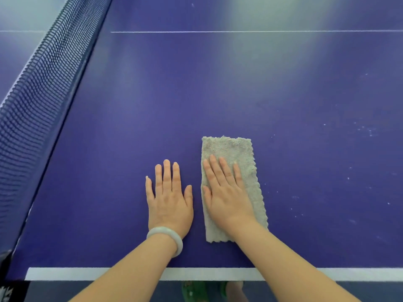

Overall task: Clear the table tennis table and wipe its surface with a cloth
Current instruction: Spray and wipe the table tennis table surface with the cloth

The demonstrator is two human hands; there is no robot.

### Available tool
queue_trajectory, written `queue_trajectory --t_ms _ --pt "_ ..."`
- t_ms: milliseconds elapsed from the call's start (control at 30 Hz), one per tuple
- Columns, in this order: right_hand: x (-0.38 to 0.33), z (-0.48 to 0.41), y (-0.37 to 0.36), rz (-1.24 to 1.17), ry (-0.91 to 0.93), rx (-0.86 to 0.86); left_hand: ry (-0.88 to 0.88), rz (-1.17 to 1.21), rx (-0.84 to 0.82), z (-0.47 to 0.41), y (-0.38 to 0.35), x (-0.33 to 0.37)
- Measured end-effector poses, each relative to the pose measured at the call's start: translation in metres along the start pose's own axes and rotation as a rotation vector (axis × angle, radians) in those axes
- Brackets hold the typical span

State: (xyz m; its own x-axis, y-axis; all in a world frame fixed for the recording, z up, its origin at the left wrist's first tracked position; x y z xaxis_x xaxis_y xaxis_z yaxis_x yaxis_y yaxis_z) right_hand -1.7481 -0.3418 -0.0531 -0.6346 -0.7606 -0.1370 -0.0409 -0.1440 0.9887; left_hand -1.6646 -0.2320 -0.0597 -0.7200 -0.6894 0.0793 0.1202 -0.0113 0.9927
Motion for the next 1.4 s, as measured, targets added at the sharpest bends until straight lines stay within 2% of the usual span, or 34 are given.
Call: queue_trajectory --t_ms 67,167,233,333,433,567,667,800,900,1067,1167,1300,1400 --pt "0.041 -0.010 0.005 0.023 -0.074 0.004 0.005 -0.010 -0.010 0.000 0.000 0.000" --pt "0.116 0.000 0.013 -0.003 -0.441 0.023 0.001 -0.011 -0.014 0.000 0.001 0.001" --pt "0.114 0.026 0.017 0.012 -0.536 0.060 0.000 -0.017 -0.021 0.001 0.001 0.002" --pt "0.060 0.041 0.010 -0.005 -0.354 0.028 0.002 -0.024 -0.034 0.001 0.001 0.002" --pt "0.033 0.009 0.007 -0.010 -0.168 0.008 0.001 -0.022 -0.034 0.000 0.003 0.002" --pt "0.045 -0.004 0.009 -0.023 -0.148 -0.026 0.001 -0.007 -0.023 0.001 0.008 0.004" --pt "0.090 0.038 0.012 -0.021 -0.293 -0.008 0.009 -0.006 -0.024 0.000 0.008 0.004" --pt "0.166 0.108 0.017 -0.014 -0.663 0.042 0.009 -0.017 -0.030 0.002 0.006 0.004" --pt "0.159 0.113 0.017 -0.013 -0.790 0.062 0.005 -0.016 -0.024 0.003 0.006 0.004" --pt "0.062 0.049 0.007 -0.021 -0.507 0.053 0.011 -0.025 -0.020 0.002 0.005 0.003" --pt "0.046 0.059 0.007 -0.038 -0.405 0.027 0.014 -0.021 -0.014 0.002 0.006 0.004" --pt "0.088 0.122 0.006 0.005 -0.256 -0.020 0.016 -0.015 -0.006 0.003 0.007 0.004" --pt "0.164 0.146 0.018 0.040 -0.392 0.041 0.018 -0.012 -0.009 0.004 0.007 0.004"
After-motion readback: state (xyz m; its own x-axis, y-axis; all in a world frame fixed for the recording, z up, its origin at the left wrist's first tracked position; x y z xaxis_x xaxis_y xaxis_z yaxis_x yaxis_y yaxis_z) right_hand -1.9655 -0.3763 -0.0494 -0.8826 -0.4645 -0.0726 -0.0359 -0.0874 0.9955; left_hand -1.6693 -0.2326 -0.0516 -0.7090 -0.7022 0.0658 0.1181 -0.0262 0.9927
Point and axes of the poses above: each hand's wrist, its own z-axis away from the middle knuckle, its own y-axis out of the back of the hand, x = y × z, the point moved 9 cm from there along -z, towards the middle knuckle, and after that the axes turned 10 degrees about -y, right-handed, at the moved point
